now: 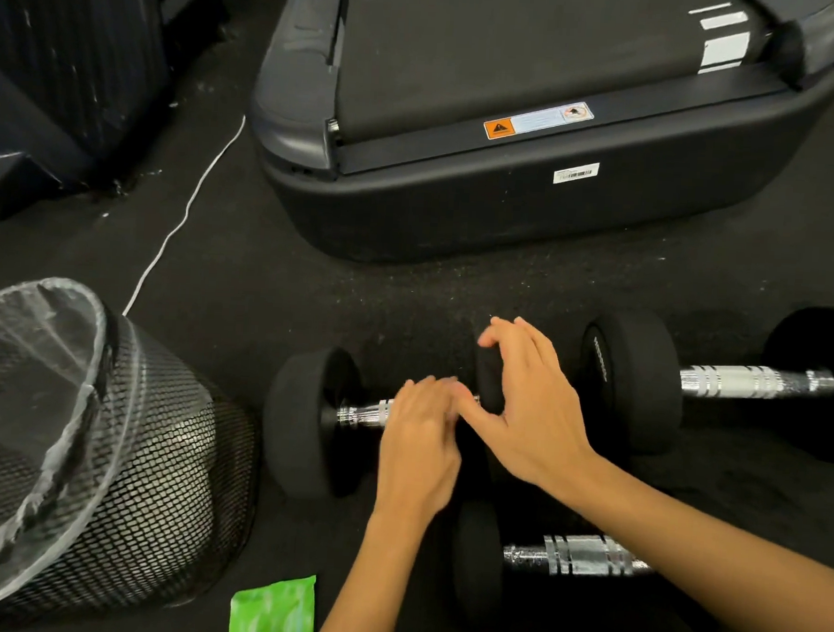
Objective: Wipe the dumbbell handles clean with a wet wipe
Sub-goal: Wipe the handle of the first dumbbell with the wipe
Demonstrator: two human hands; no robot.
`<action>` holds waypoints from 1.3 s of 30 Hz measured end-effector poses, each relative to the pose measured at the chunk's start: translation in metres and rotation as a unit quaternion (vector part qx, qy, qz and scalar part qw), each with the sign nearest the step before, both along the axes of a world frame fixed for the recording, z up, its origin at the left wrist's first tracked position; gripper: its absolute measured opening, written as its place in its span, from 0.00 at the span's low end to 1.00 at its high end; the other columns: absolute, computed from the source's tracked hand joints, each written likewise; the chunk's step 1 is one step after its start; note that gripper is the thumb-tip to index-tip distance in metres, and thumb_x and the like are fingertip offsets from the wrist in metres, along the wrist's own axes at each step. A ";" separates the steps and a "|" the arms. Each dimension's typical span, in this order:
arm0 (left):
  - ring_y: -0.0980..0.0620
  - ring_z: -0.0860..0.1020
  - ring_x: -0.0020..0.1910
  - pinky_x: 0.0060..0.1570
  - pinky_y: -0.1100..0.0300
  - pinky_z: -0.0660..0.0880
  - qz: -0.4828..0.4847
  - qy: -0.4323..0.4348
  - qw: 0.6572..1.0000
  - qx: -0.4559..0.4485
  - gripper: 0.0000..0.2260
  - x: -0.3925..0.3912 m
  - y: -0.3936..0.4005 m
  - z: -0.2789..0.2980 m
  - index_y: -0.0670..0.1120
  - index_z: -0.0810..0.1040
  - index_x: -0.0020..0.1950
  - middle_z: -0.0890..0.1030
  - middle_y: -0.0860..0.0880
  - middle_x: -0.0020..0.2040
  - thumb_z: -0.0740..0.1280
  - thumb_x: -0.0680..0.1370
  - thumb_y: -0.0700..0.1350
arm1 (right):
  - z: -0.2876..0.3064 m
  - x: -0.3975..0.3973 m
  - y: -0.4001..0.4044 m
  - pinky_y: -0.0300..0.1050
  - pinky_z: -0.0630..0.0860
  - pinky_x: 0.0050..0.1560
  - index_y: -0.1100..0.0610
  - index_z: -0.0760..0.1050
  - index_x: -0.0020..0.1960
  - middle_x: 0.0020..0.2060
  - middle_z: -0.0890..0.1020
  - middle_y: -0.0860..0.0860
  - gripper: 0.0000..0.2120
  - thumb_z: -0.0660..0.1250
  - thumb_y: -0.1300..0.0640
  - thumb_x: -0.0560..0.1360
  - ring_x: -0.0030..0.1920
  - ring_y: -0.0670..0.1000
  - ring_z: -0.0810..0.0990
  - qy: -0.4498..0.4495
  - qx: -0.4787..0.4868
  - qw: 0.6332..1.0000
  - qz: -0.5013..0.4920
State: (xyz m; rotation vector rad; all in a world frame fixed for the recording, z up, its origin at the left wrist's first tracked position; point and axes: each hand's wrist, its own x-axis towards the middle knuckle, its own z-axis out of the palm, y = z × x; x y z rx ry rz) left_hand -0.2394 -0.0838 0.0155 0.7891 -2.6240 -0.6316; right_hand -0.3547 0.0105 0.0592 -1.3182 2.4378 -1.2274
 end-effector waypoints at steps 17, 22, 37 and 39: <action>0.52 0.58 0.77 0.77 0.57 0.46 -0.047 -0.038 0.997 -0.043 0.25 -0.001 0.006 -0.005 0.44 0.63 0.77 0.65 0.47 0.76 0.48 0.80 0.45 | 0.009 -0.025 -0.028 0.47 0.66 0.68 0.52 0.66 0.74 0.70 0.70 0.49 0.26 0.63 0.49 0.78 0.73 0.50 0.61 0.014 0.118 0.993 0.014; 0.50 0.59 0.77 0.77 0.49 0.49 -0.036 -0.067 0.991 -0.110 0.24 -0.005 0.001 -0.007 0.43 0.63 0.76 0.66 0.47 0.76 0.46 0.81 0.45 | 0.013 -0.035 -0.040 0.50 0.68 0.67 0.53 0.68 0.73 0.68 0.73 0.51 0.25 0.63 0.48 0.77 0.71 0.54 0.66 0.001 0.138 0.990 0.020; 0.50 0.54 0.78 0.75 0.43 0.53 -0.006 -0.100 0.984 -0.147 0.25 -0.016 -0.011 -0.012 0.44 0.58 0.78 0.60 0.48 0.78 0.48 0.80 0.42 | 0.007 -0.035 -0.047 0.59 0.48 0.77 0.53 0.62 0.76 0.74 0.68 0.53 0.28 0.53 0.43 0.80 0.76 0.54 0.59 0.156 0.183 0.971 0.002; 0.49 0.53 0.78 0.76 0.42 0.49 0.013 -0.092 0.988 -0.122 0.26 -0.025 -0.009 -0.007 0.44 0.57 0.78 0.60 0.46 0.78 0.53 0.80 0.39 | -0.001 -0.029 -0.038 0.59 0.50 0.77 0.55 0.62 0.76 0.73 0.69 0.53 0.28 0.50 0.44 0.80 0.76 0.55 0.60 0.200 0.155 0.967 0.010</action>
